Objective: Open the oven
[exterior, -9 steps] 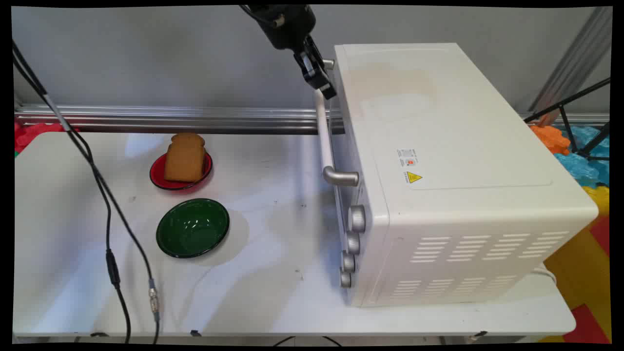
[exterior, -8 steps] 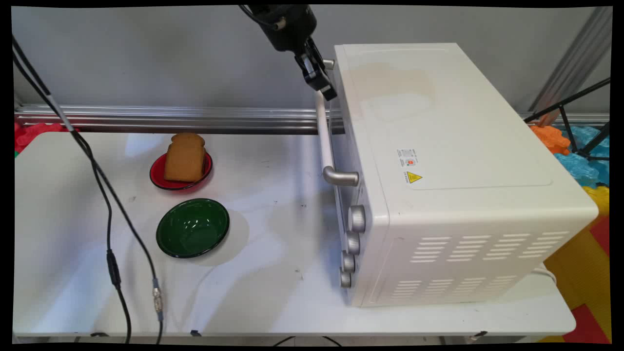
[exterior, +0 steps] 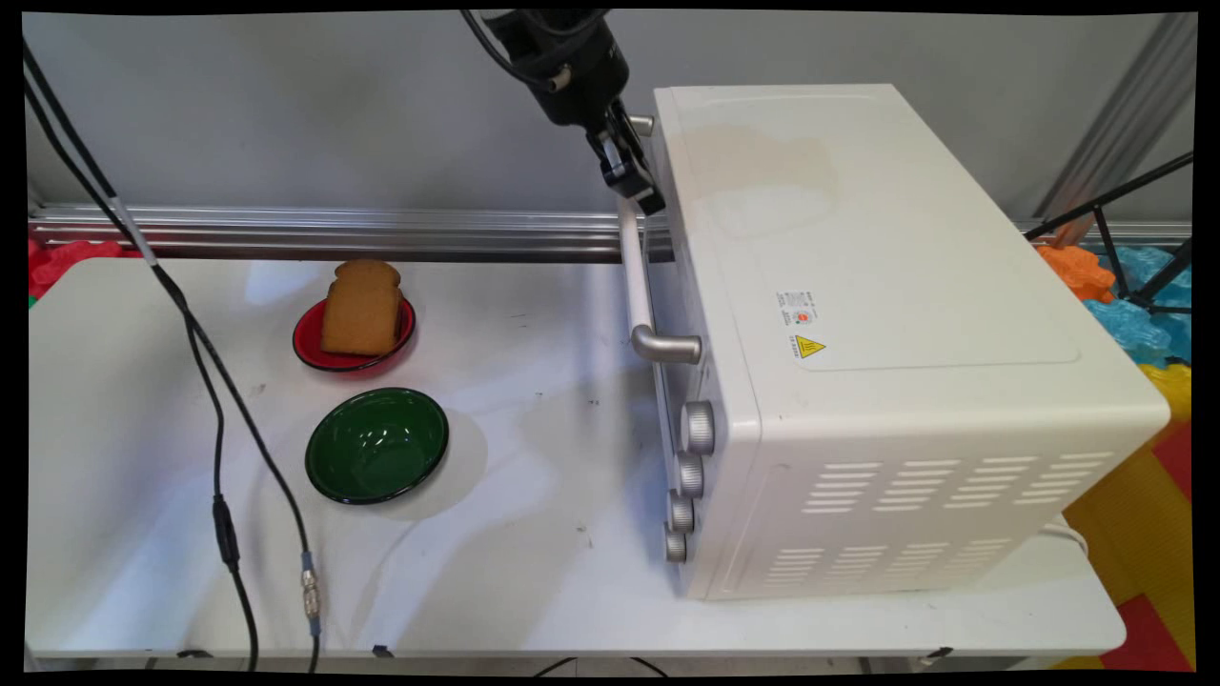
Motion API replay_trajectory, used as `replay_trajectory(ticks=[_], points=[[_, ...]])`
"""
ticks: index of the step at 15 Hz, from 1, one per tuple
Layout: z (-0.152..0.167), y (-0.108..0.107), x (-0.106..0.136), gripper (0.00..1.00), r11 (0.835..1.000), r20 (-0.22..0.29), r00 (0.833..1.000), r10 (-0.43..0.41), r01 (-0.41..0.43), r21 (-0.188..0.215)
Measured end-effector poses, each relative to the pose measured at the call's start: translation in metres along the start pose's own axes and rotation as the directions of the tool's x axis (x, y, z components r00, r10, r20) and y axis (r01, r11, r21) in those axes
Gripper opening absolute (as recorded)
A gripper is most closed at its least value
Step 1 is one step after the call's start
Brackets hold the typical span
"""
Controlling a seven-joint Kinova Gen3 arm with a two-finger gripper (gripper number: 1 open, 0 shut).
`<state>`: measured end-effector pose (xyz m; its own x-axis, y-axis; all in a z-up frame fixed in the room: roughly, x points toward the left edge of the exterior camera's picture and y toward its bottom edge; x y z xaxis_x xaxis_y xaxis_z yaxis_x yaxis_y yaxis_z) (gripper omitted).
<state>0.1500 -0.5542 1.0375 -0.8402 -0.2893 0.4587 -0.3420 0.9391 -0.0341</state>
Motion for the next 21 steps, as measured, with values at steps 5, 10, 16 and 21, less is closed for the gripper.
replay_trajectory(ticks=[5,10,16,21], points=[[0.007,-0.002,-0.009,0.00,1.000,0.017,1.000,0.019,-0.019,-0.002],[0.011,-0.005,-0.024,0.00,0.999,0.024,0.999,0.039,-0.039,-0.012],[0.007,-0.011,-0.059,0.00,0.997,0.057,0.996,0.068,-0.066,-0.033],[0.006,-0.014,-0.091,0.00,0.995,0.052,0.994,0.091,-0.089,-0.053]])
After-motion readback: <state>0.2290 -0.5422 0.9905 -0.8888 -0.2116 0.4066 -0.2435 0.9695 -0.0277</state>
